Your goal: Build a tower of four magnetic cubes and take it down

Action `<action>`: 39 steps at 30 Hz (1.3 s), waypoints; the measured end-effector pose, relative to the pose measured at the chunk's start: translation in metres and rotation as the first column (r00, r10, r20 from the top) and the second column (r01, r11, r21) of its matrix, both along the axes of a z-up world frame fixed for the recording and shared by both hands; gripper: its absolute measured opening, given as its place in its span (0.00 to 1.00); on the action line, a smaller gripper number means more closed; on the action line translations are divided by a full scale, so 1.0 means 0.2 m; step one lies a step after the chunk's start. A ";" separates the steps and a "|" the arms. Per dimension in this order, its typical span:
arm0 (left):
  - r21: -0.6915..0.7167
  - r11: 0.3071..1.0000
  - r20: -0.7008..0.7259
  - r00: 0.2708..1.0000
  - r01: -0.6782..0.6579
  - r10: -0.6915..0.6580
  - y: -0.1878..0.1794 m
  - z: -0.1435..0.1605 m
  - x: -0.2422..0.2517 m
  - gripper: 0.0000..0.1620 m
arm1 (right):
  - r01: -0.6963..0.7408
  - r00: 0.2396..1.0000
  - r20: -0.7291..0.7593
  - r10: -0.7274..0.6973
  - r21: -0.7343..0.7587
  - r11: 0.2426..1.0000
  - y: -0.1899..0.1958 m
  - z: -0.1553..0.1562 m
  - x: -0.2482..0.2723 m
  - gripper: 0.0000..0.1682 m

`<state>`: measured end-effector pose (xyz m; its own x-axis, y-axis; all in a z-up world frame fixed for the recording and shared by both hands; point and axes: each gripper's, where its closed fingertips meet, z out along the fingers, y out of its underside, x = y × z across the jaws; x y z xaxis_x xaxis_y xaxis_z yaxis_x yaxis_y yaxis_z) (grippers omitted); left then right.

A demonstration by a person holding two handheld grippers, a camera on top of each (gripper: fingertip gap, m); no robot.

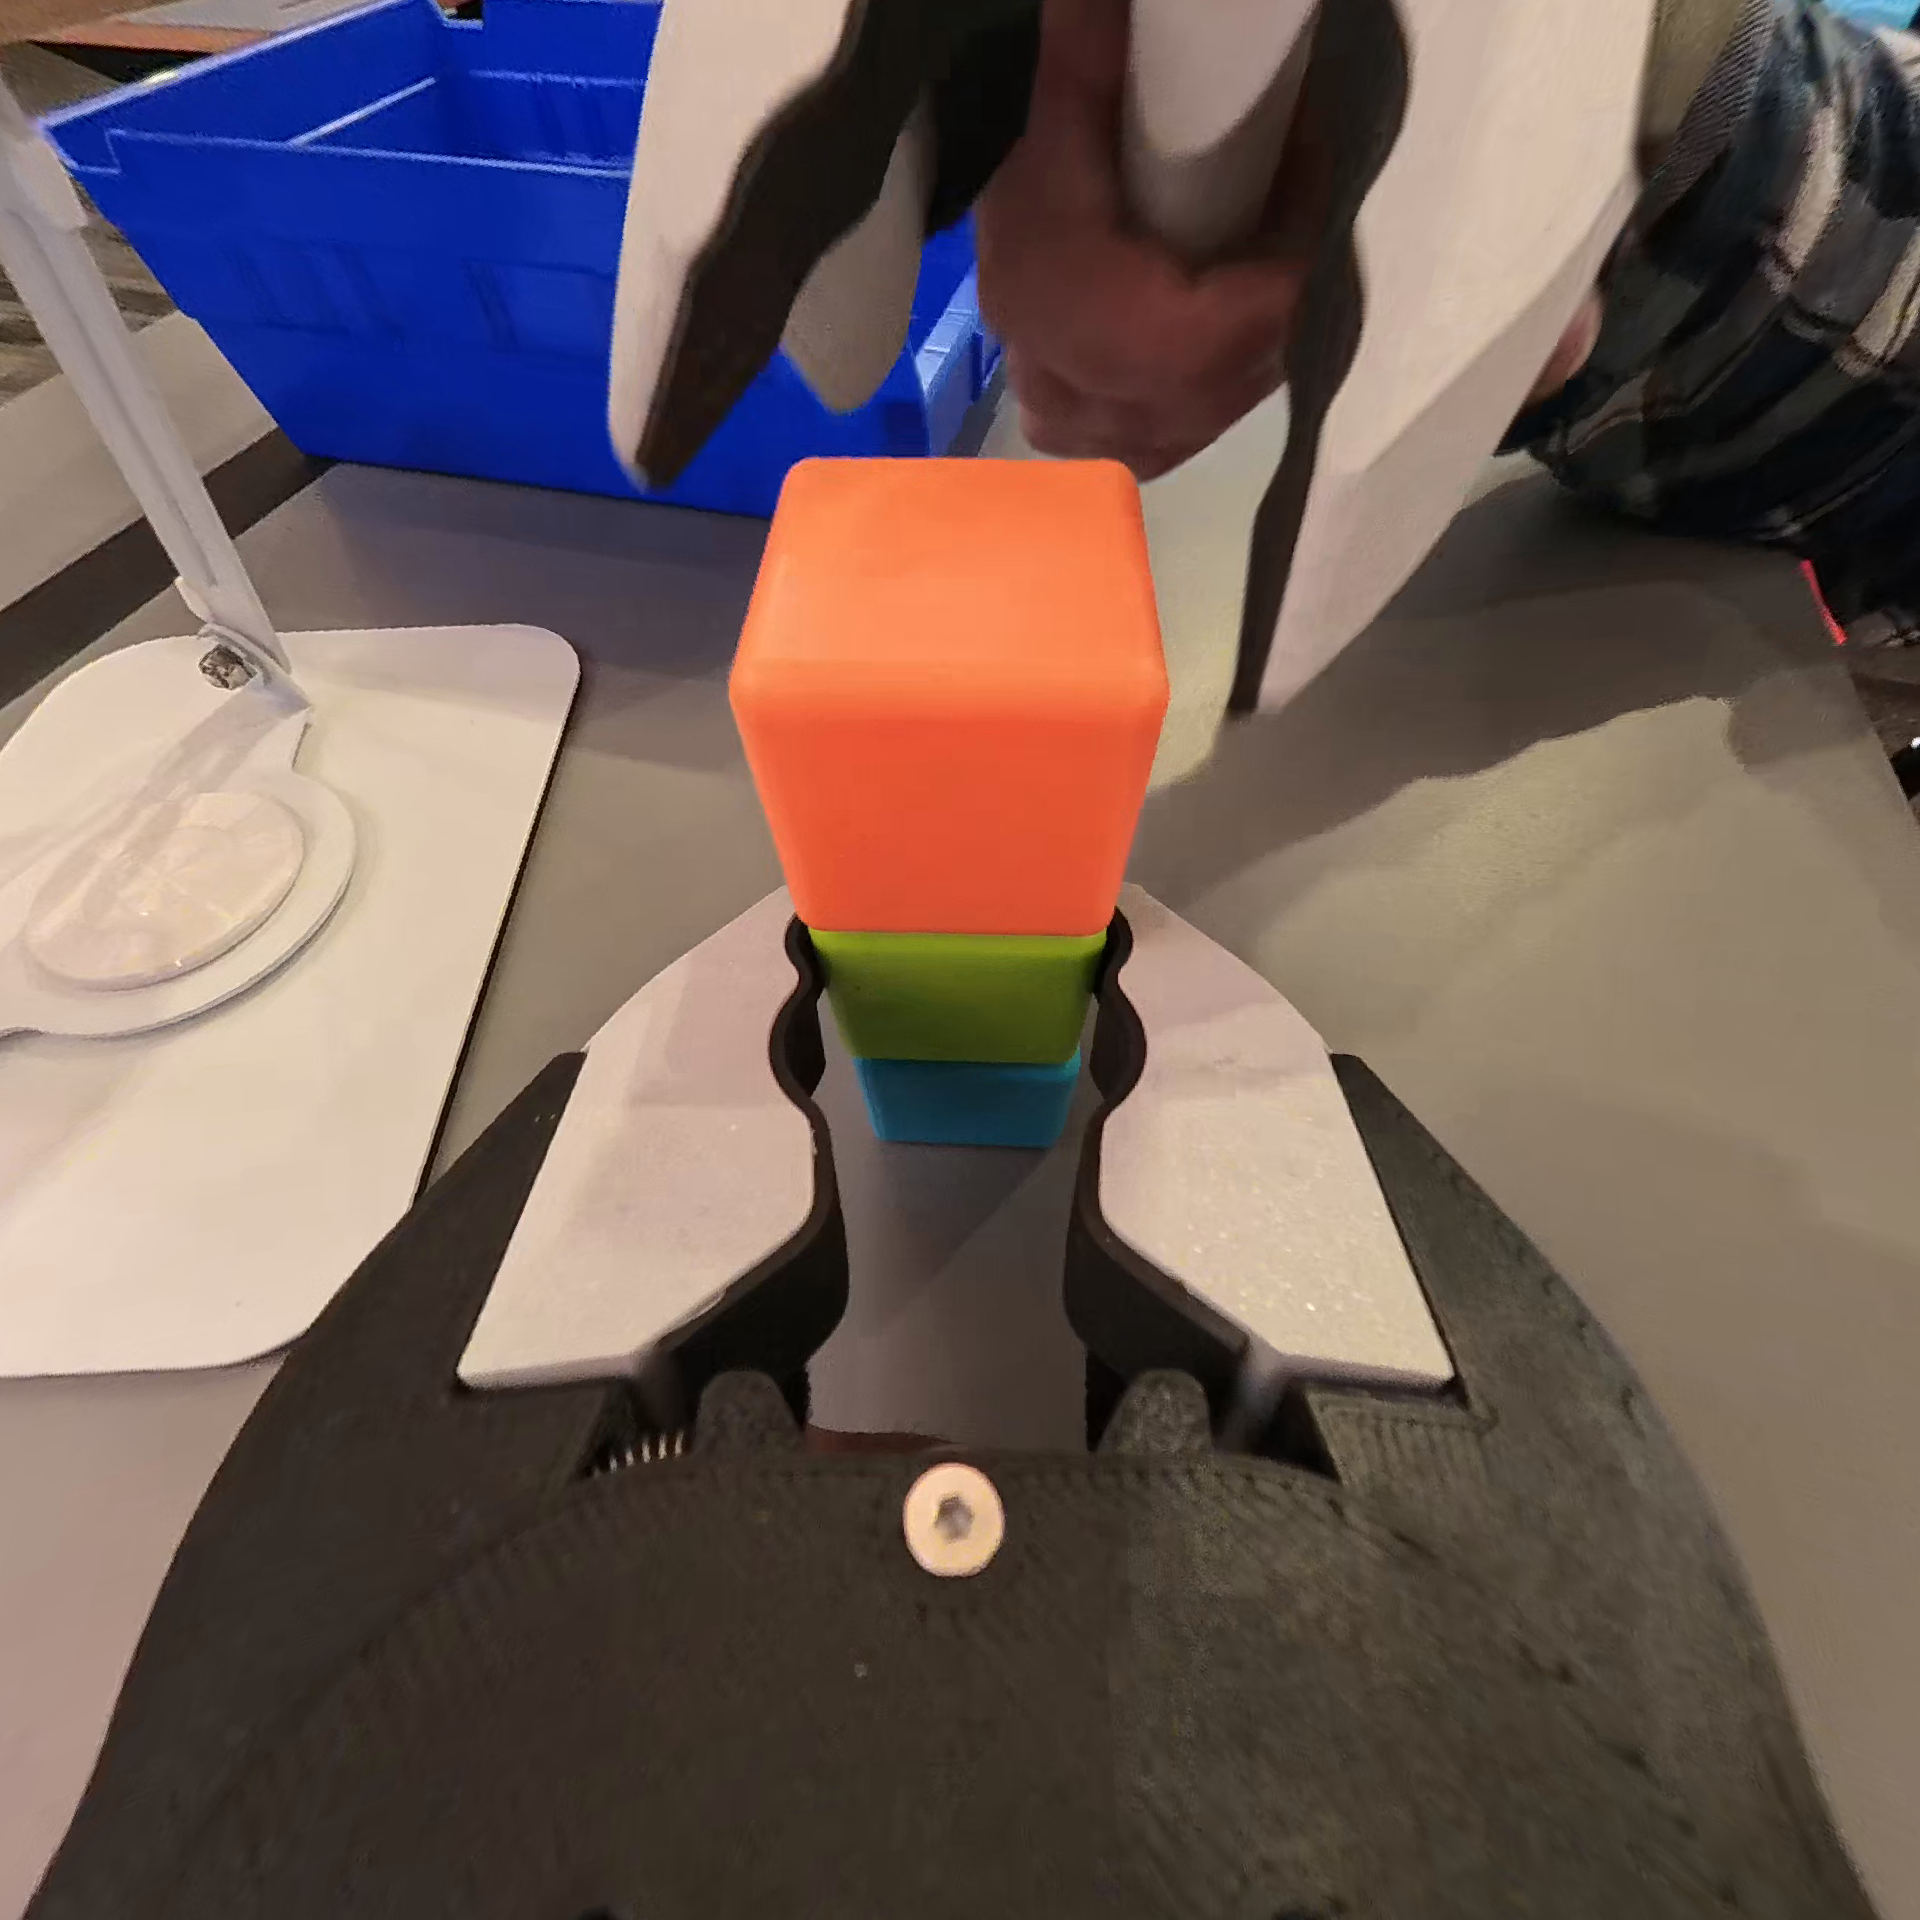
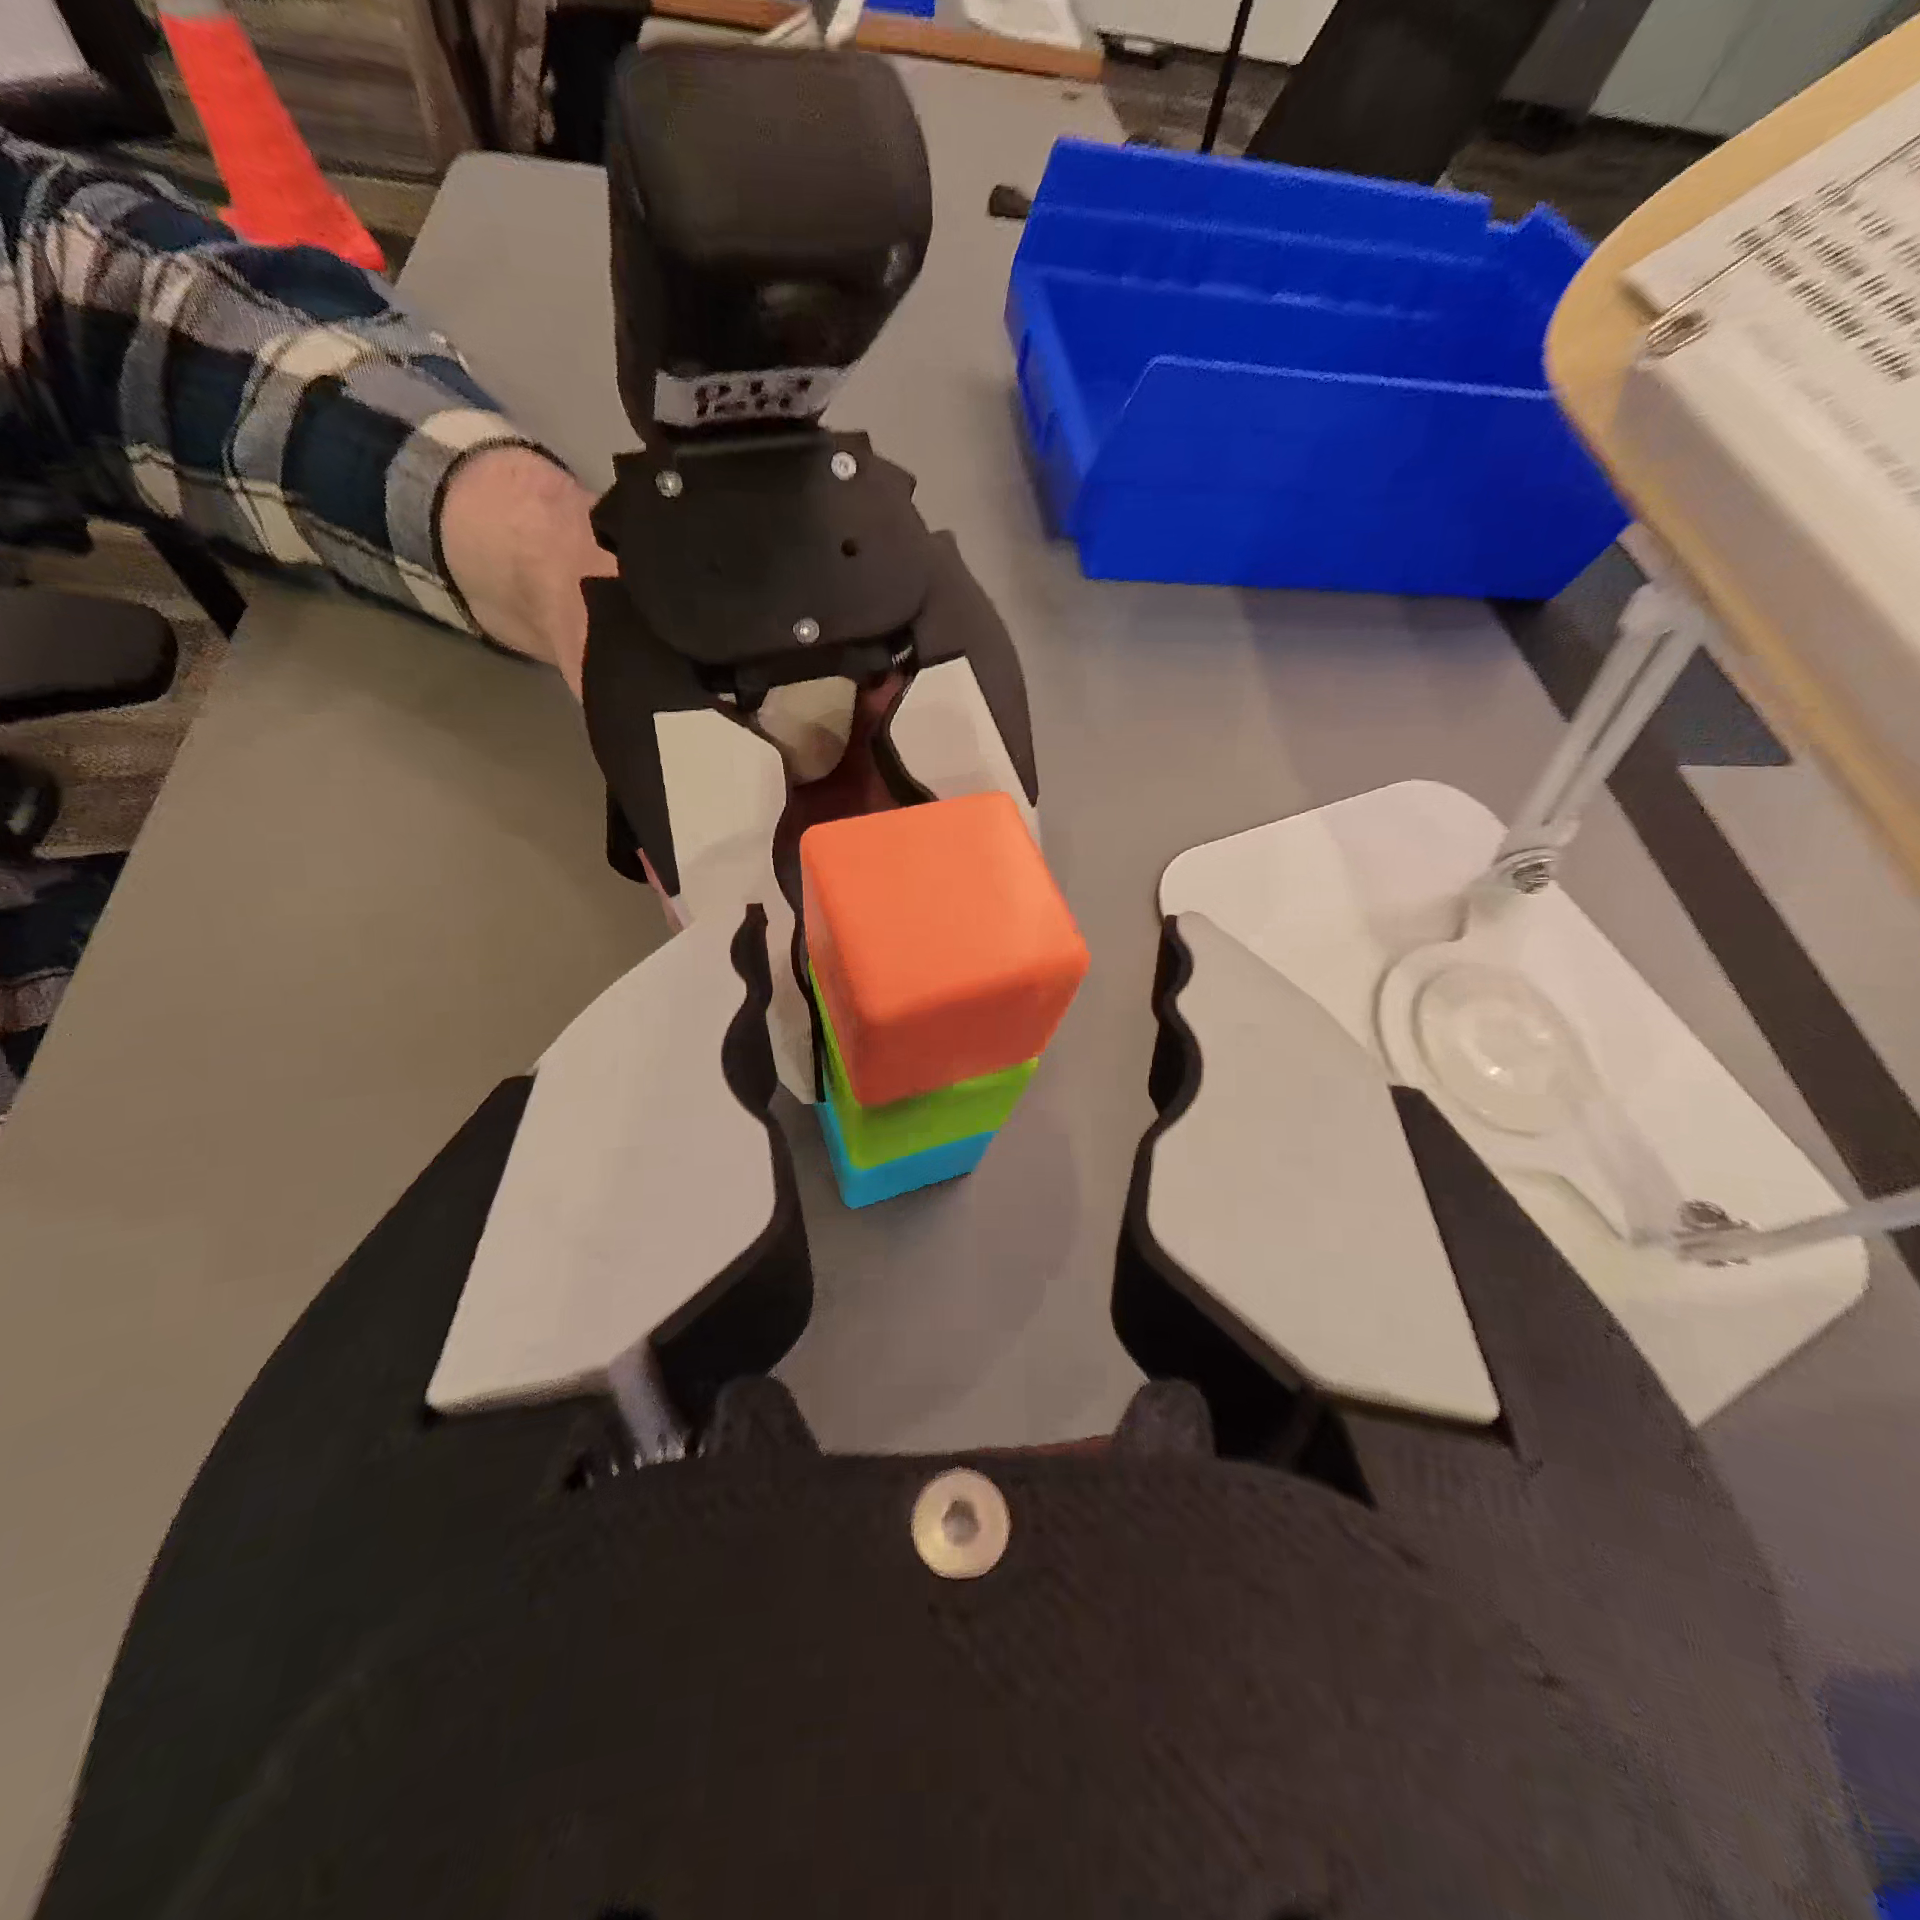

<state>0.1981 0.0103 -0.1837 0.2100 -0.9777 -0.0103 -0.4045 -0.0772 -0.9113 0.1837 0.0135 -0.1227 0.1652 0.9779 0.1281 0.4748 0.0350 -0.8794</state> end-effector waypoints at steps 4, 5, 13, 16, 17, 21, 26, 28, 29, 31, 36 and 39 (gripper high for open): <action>0.000 1.000 0.000 1.000 0.010 -0.010 0.00 0.00 0.01 0.30 | -0.047 0.999 0.003 0.047 -0.053 0.997 -0.01 -0.07 -0.05 0.38; -0.001 1.000 -0.001 1.000 0.012 -0.012 0.00 0.00 0.01 0.30 | -0.050 0.999 -0.005 0.050 -0.055 0.997 -0.01 -0.08 -0.05 0.36; 0.003 1.000 -0.003 1.000 0.009 -0.009 0.00 0.00 0.01 0.30 | -0.042 0.999 -0.037 0.040 -0.037 0.998 0.00 -0.07 -0.06 0.32; 0.005 1.000 -0.004 1.000 0.006 -0.005 0.01 0.00 0.01 0.30 | -0.027 0.993 -0.118 0.021 -0.043 0.999 0.01 0.00 -0.06 0.32; 0.003 1.000 -0.005 1.000 0.004 -0.004 0.01 0.00 0.01 0.30 | -0.022 0.985 -0.172 0.011 -0.061 0.998 0.02 0.07 -0.05 0.32; 0.000 1.000 -0.004 1.000 0.010 -0.010 0.01 0.00 0.02 0.30 | 0.038 0.978 -0.205 -0.034 0.015 0.999 0.05 0.25 0.03 0.32; 0.003 1.000 -0.006 1.000 0.012 -0.012 0.01 0.00 0.02 0.30 | 0.247 0.937 -0.270 -0.220 0.071 0.966 0.19 0.51 0.33 0.31; 0.004 1.000 -0.011 1.000 0.015 -0.014 0.01 0.00 0.03 0.30 | 0.384 0.898 -0.277 -0.343 0.112 0.916 0.30 0.59 0.52 0.31; 0.009 1.000 -0.012 1.000 0.014 -0.014 0.01 0.00 0.03 0.30 | 0.455 0.869 -0.280 -0.408 0.129 0.881 0.35 0.61 0.62 0.31; 0.018 1.000 -0.019 1.000 0.016 -0.015 0.01 0.00 0.03 0.30 | 0.582 0.801 -0.263 -0.538 0.133 0.802 0.46 0.62 0.82 0.31; 0.030 0.999 -0.021 1.000 0.020 -0.019 0.00 0.00 0.05 0.30 | 0.777 0.628 -0.165 -0.760 0.071 0.626 0.68 0.47 1.20 0.31; 0.031 0.999 -0.019 1.000 0.021 -0.020 0.00 0.00 0.05 0.30 | 0.833 0.553 -0.036 -0.832 0.042 0.552 0.81 0.27 1.33 0.31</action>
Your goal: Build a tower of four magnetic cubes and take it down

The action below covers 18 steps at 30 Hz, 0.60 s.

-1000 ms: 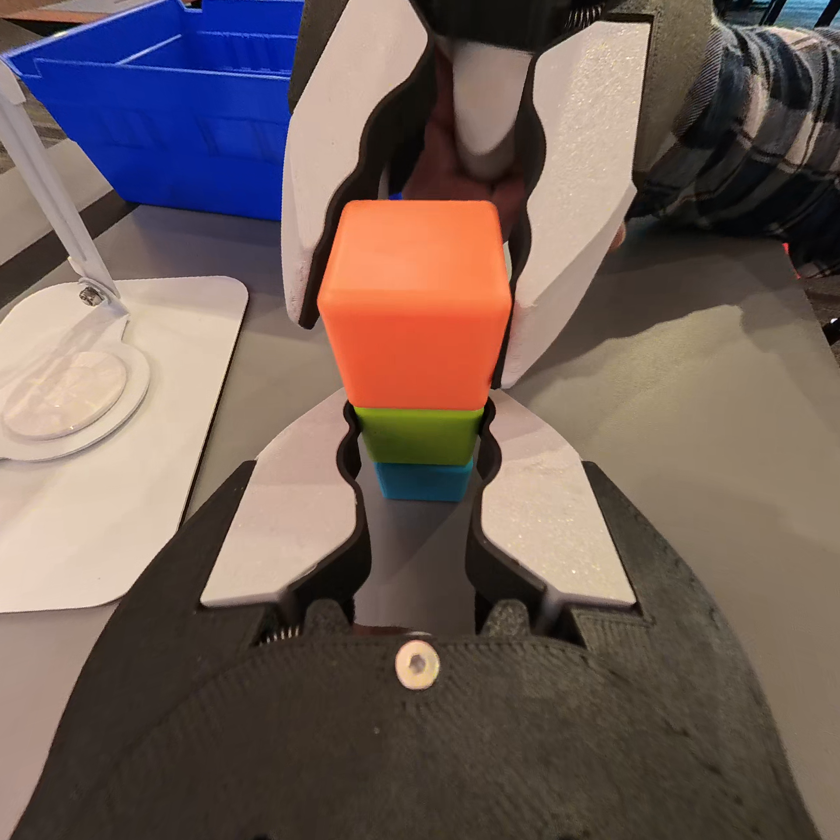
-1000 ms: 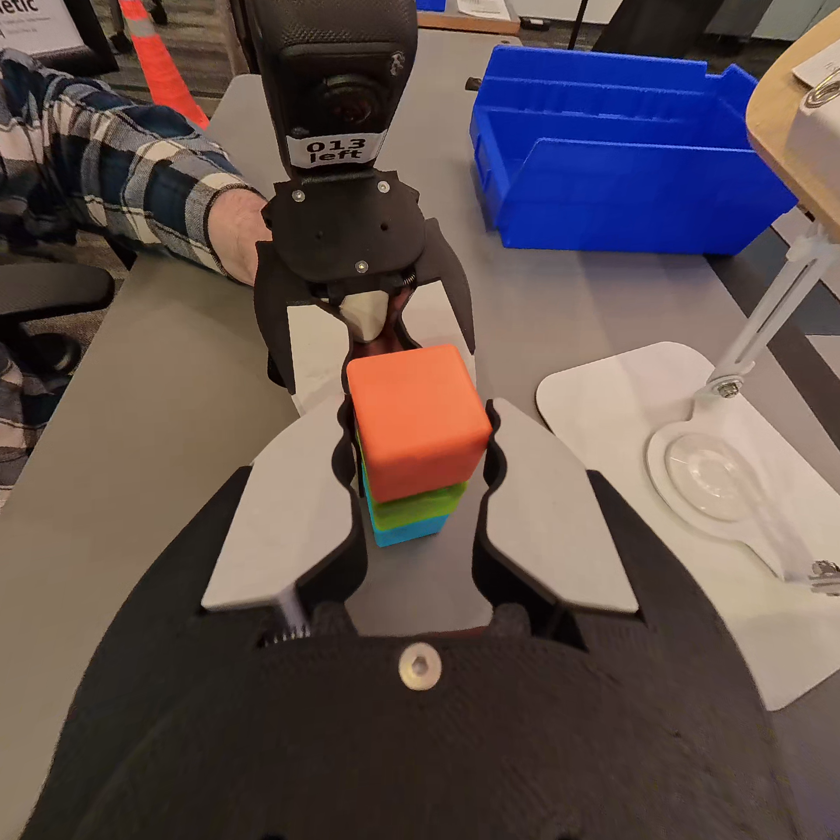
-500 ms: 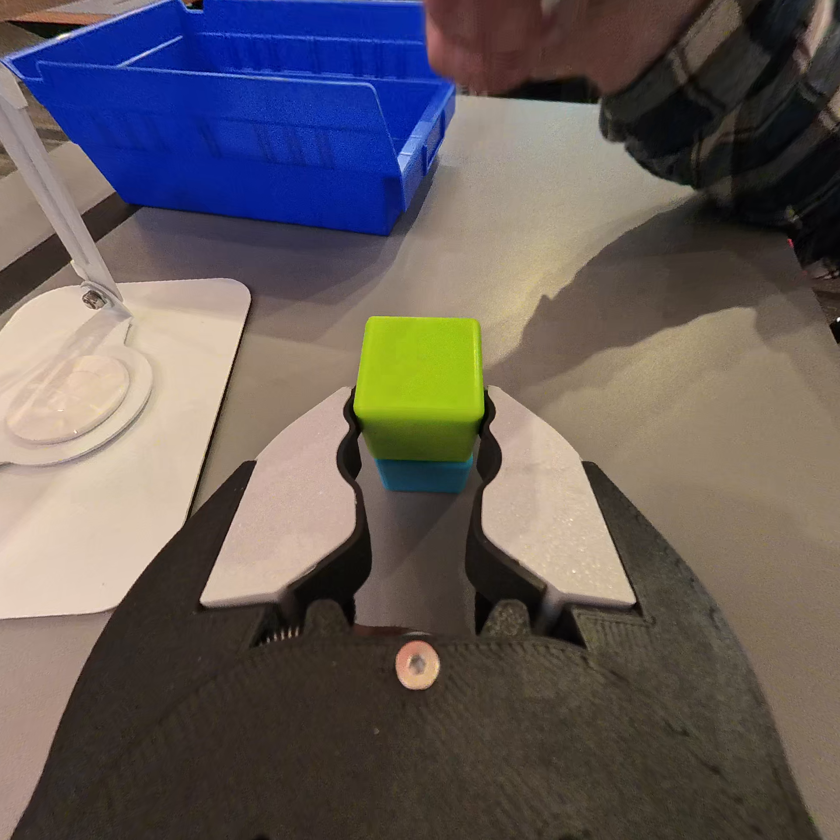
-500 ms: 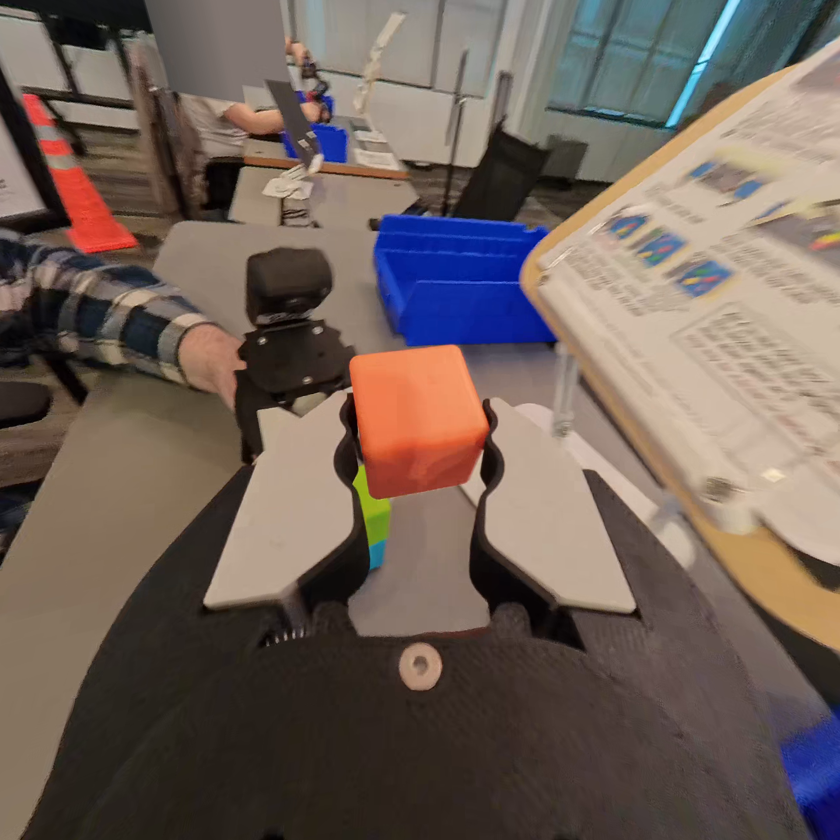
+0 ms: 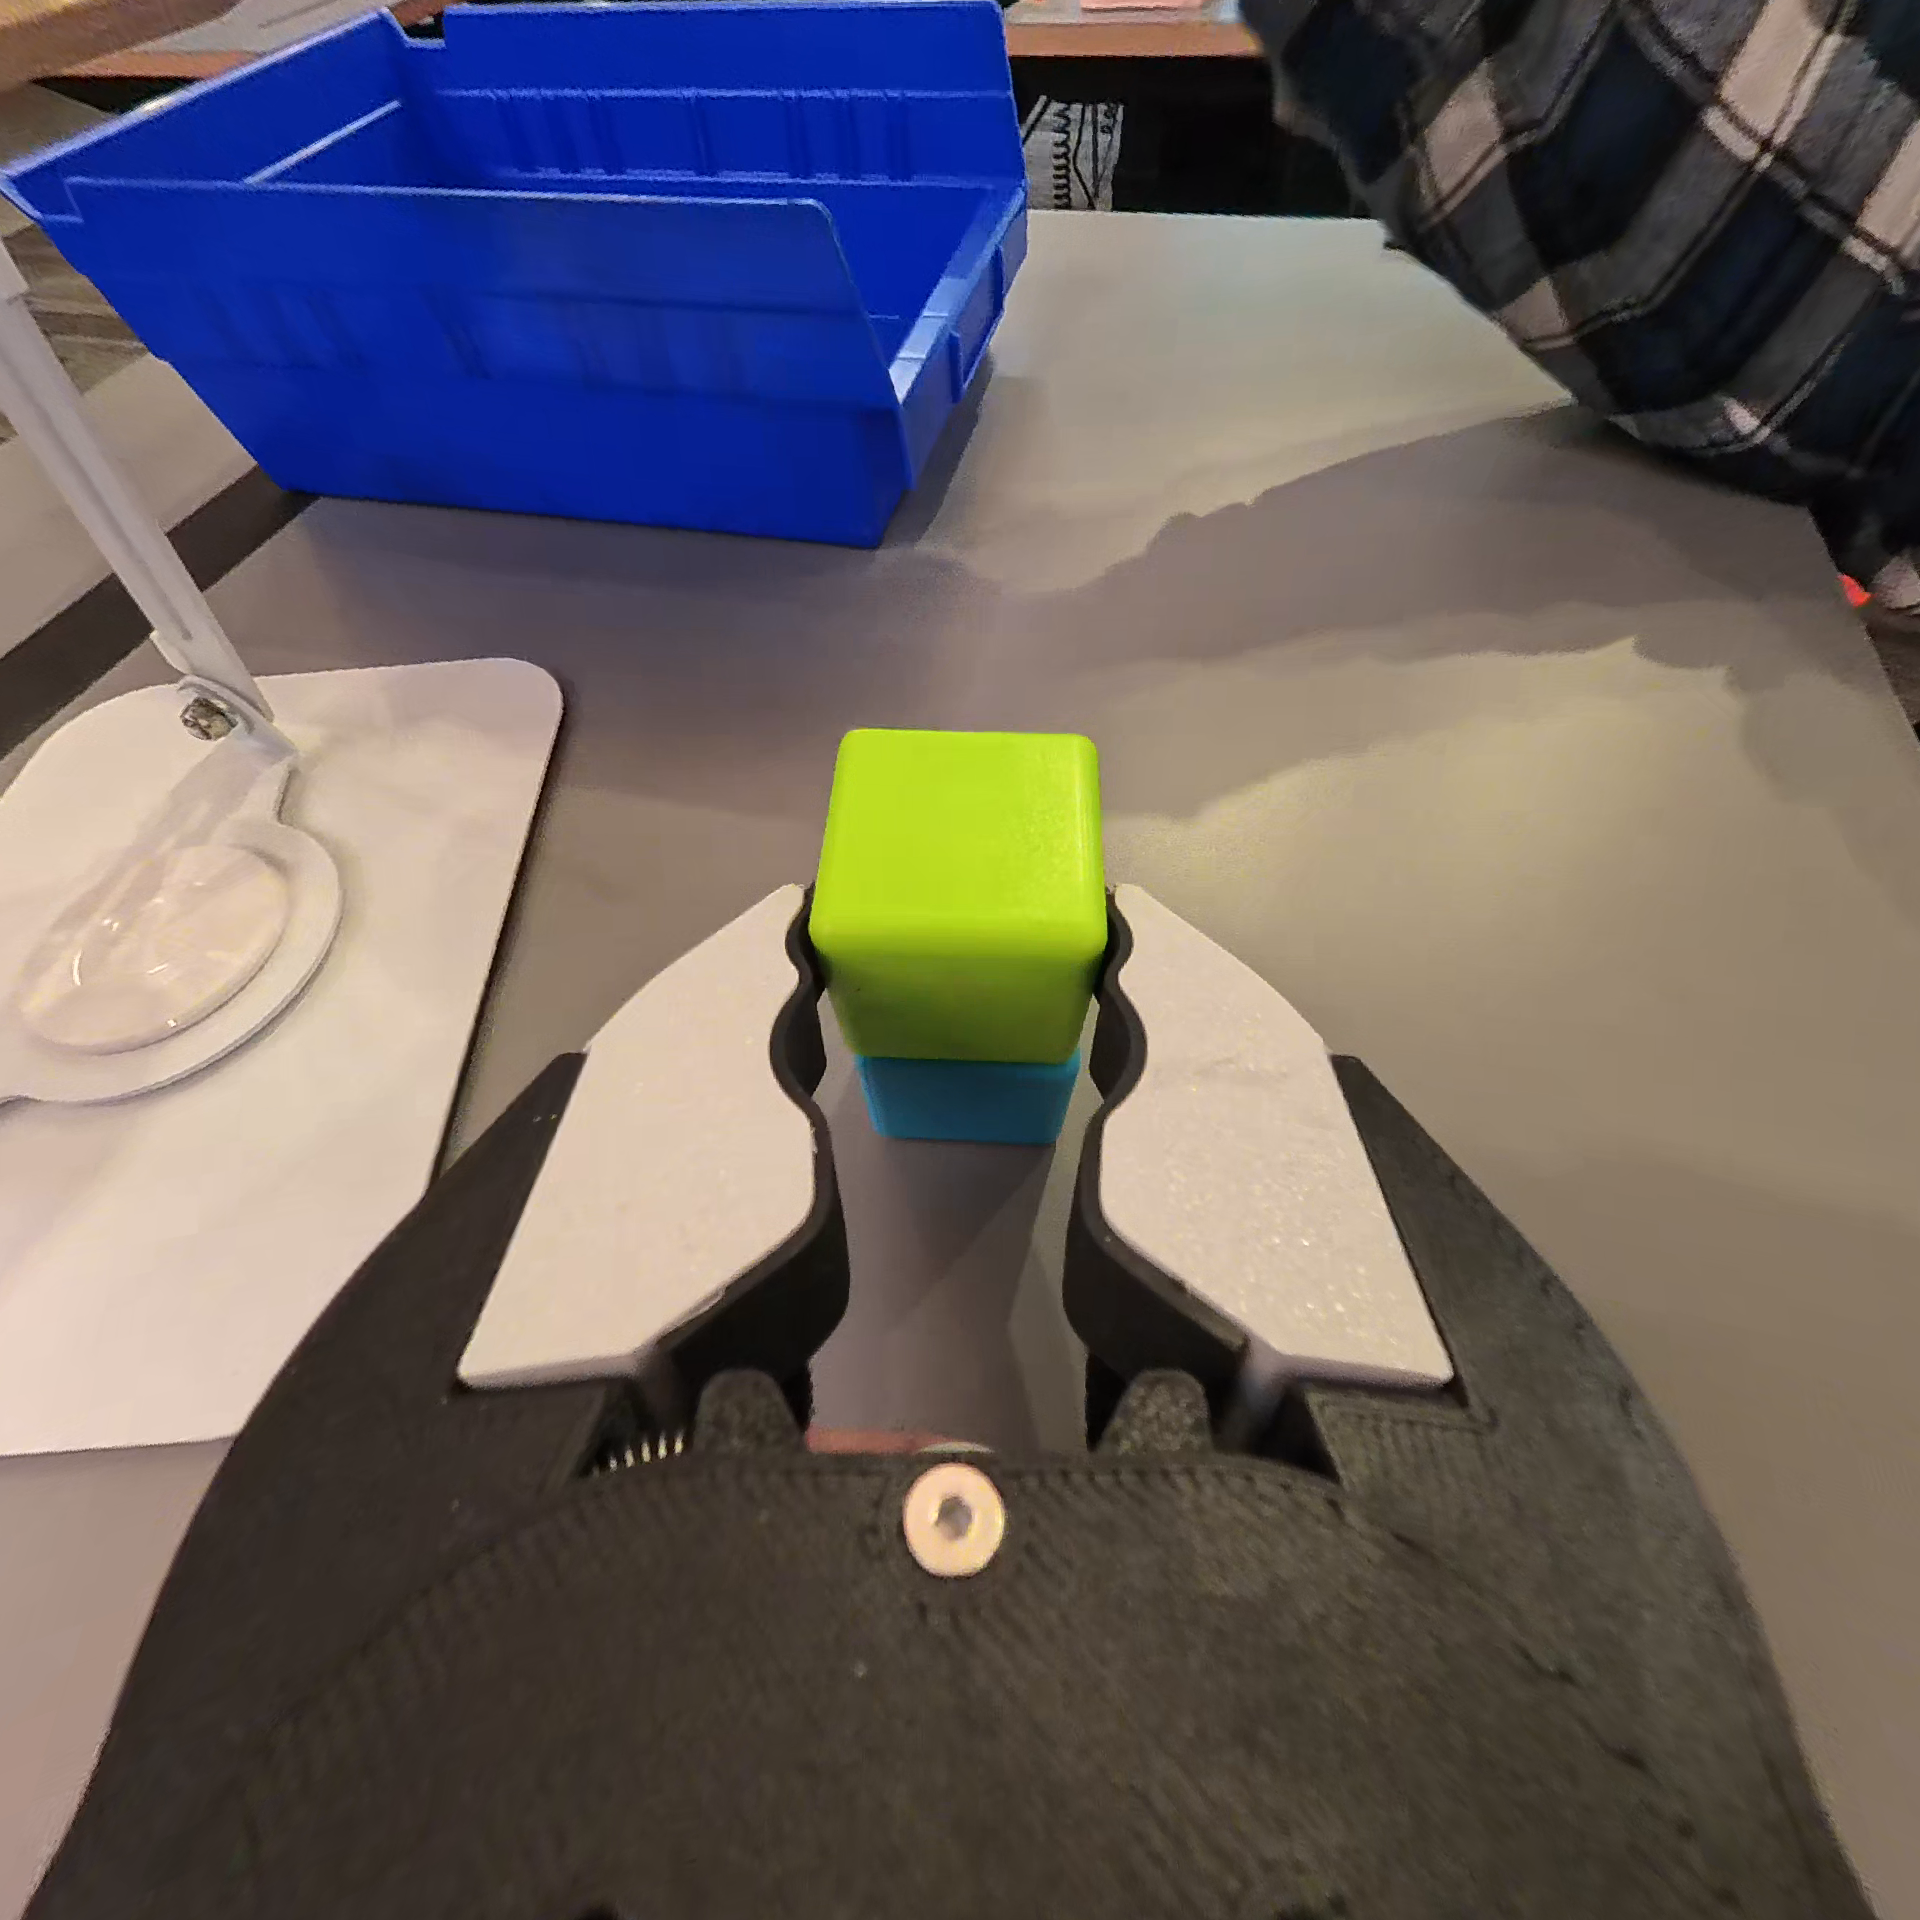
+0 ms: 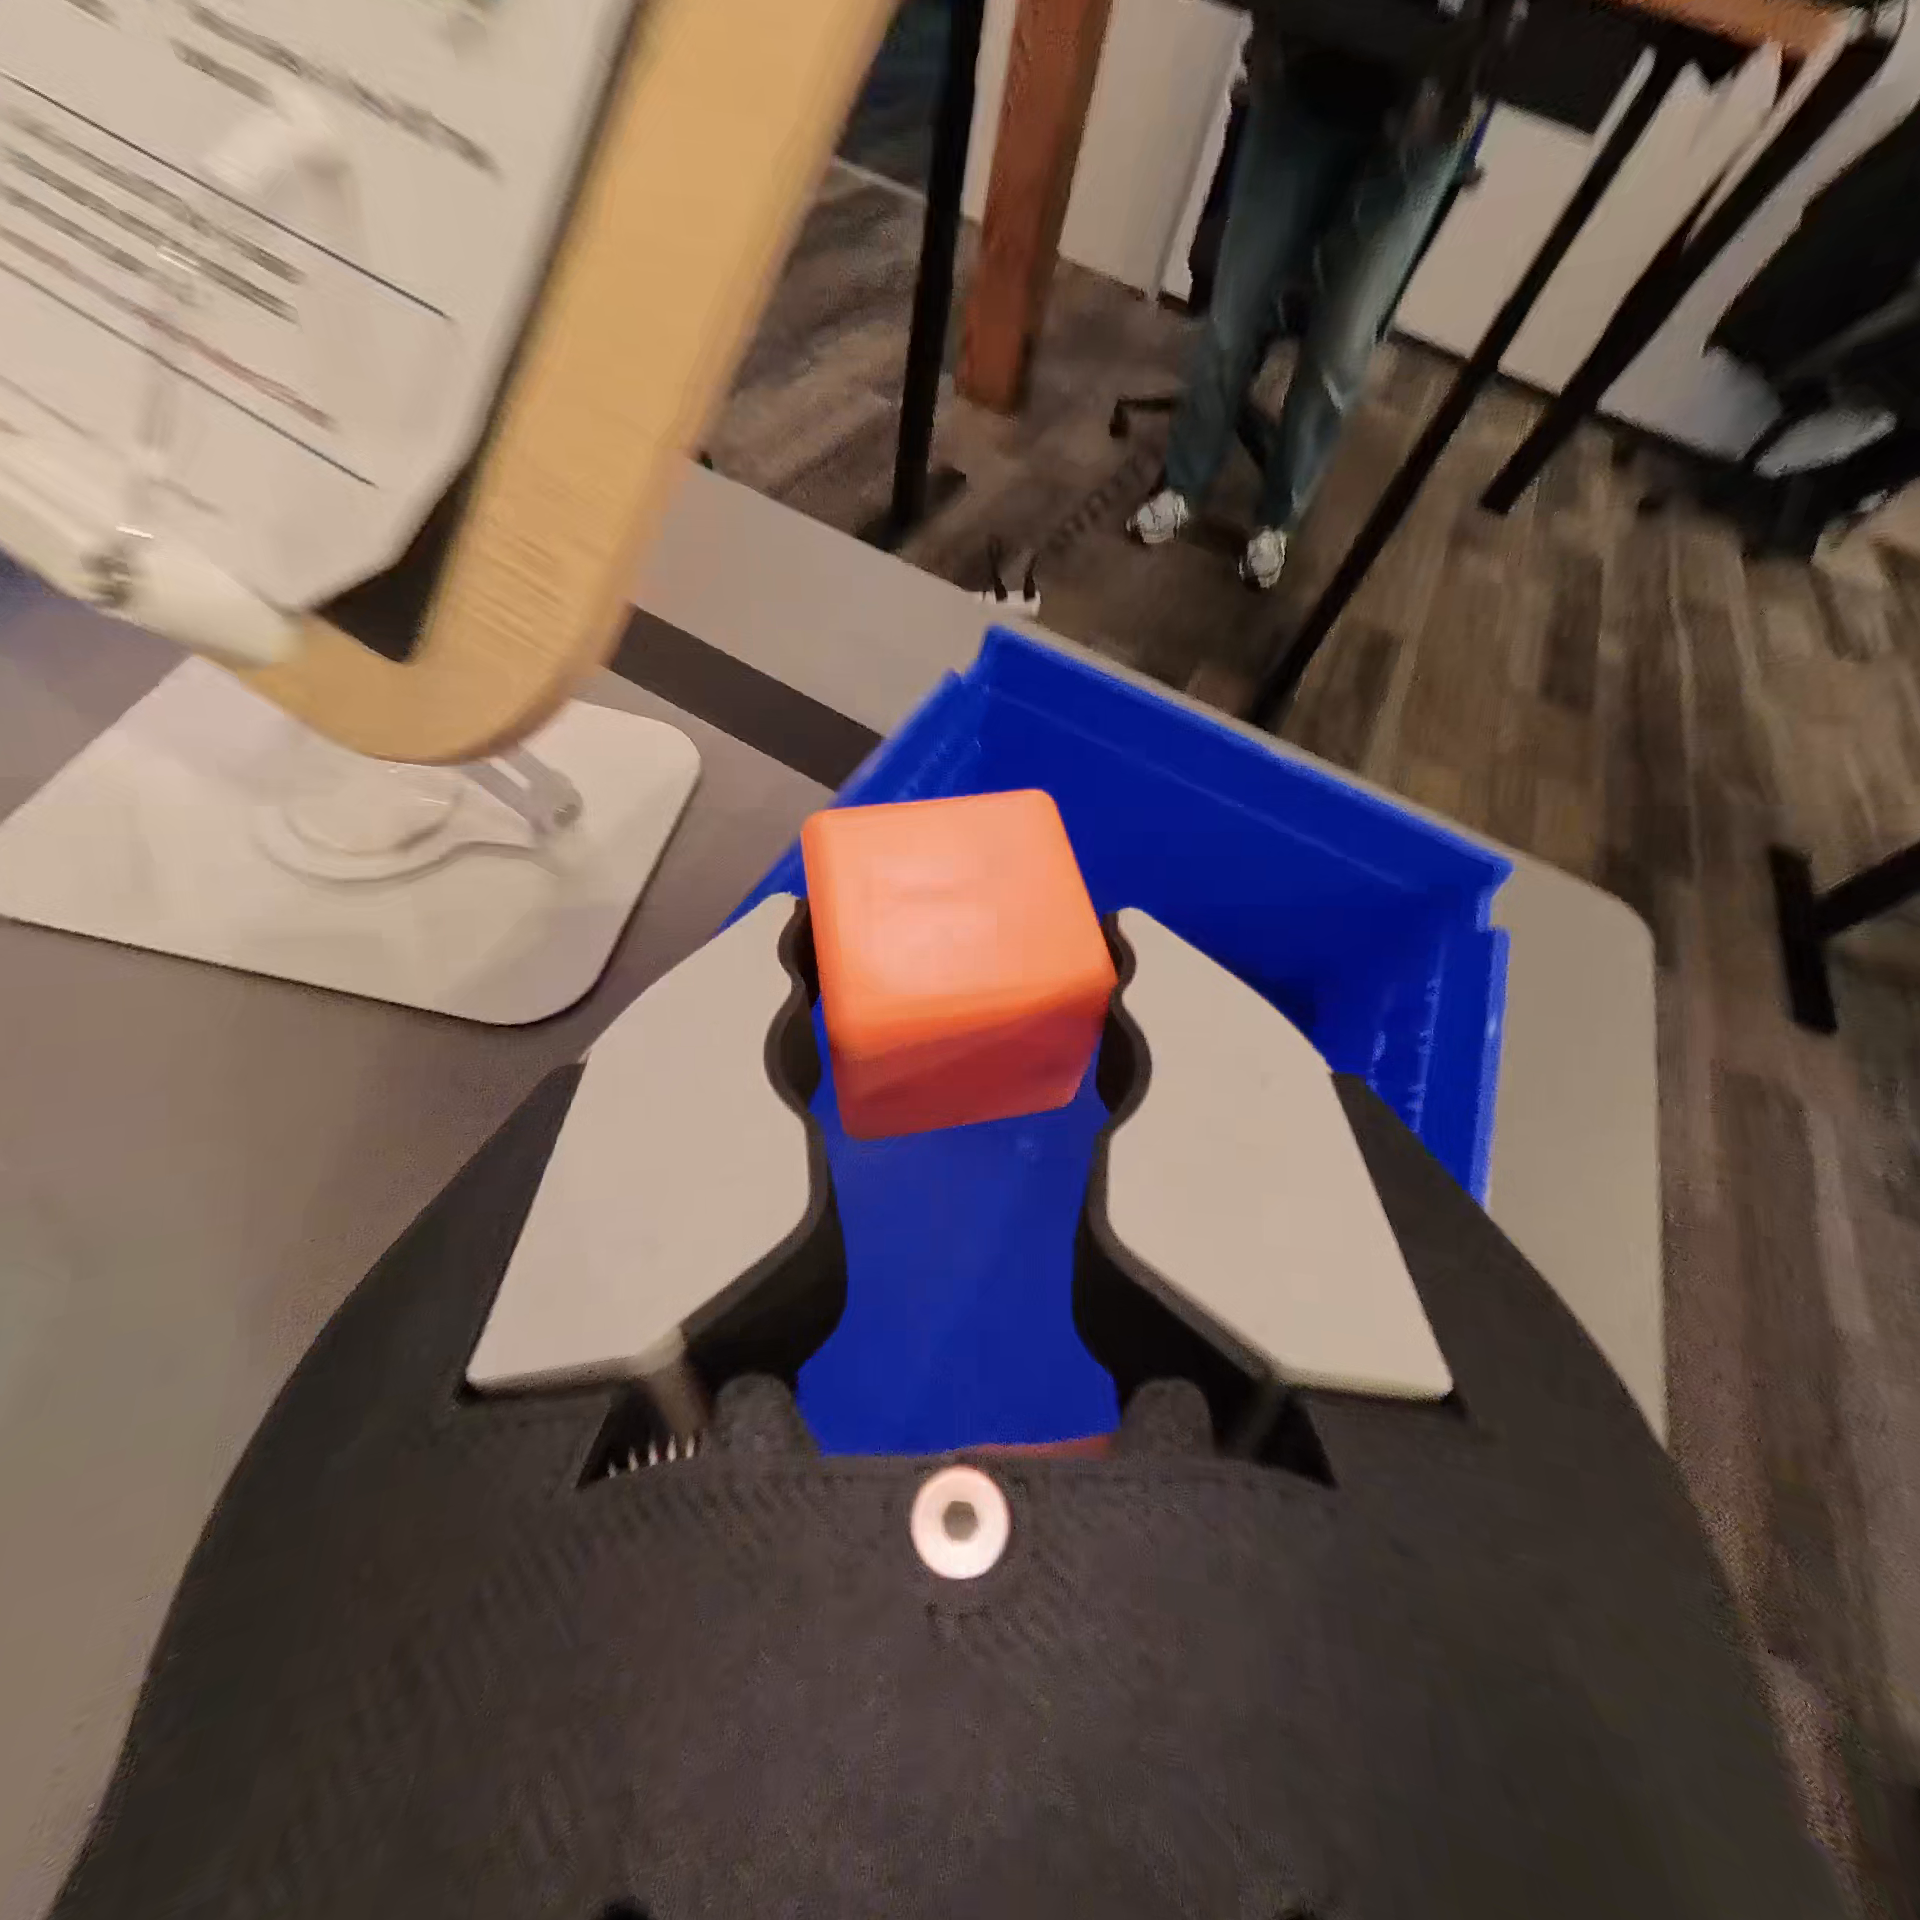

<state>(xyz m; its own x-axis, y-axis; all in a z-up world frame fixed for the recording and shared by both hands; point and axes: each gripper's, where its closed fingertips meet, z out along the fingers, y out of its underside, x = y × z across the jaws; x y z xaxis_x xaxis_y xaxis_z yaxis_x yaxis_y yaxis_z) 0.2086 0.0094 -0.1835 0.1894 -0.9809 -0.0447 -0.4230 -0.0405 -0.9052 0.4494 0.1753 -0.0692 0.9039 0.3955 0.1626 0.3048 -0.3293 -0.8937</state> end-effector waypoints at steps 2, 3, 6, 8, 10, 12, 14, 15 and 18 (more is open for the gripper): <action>0.000 1.000 0.004 1.000 -0.001 0.001 0.00 0.00 0.00 0.30 | 0.053 0.998 0.043 -0.050 -0.086 0.995 0.07 -0.15 0.06 0.31; -0.002 1.000 0.004 1.000 0.000 0.000 0.00 0.00 0.00 0.30 | 0.093 0.993 0.084 -0.084 -0.116 0.989 0.12 -0.22 0.11 0.31; -0.004 1.000 0.007 1.000 0.001 -0.001 0.00 0.00 0.00 0.30 | 0.190 0.971 0.188 -0.150 -0.220 0.957 0.21 -0.43 0.23 0.31; -0.004 1.000 0.008 1.000 0.000 0.000 0.00 0.00 0.00 0.30 | 0.212 0.969 0.182 -0.165 -0.274 0.938 0.26 -0.52 0.26 0.31; -0.004 1.000 0.007 1.000 0.002 -0.002 0.00 0.00 0.00 0.30 | 0.249 0.954 0.242 -0.177 -0.312 0.917 0.28 -0.60 0.31 0.31; -0.001 1.000 0.006 1.000 0.003 -0.003 0.00 0.00 0.00 0.30 | 0.268 0.949 0.254 -0.186 -0.343 0.900 0.30 -0.66 0.33 0.31; 0.000 1.000 0.006 1.000 0.003 -0.003 0.00 0.00 0.00 0.30 | 0.279 0.948 0.253 -0.194 -0.364 0.888 0.31 -0.70 0.35 0.31; 0.000 1.000 0.006 1.000 0.002 -0.002 0.00 0.00 0.00 0.30 | 0.284 0.947 0.254 -0.197 -0.371 0.884 0.31 -0.72 0.35 0.31; 0.001 1.000 0.006 1.000 0.002 -0.002 0.00 0.00 0.00 0.30 | 0.267 0.957 0.218 -0.193 -0.395 0.879 0.30 -0.74 0.33 0.31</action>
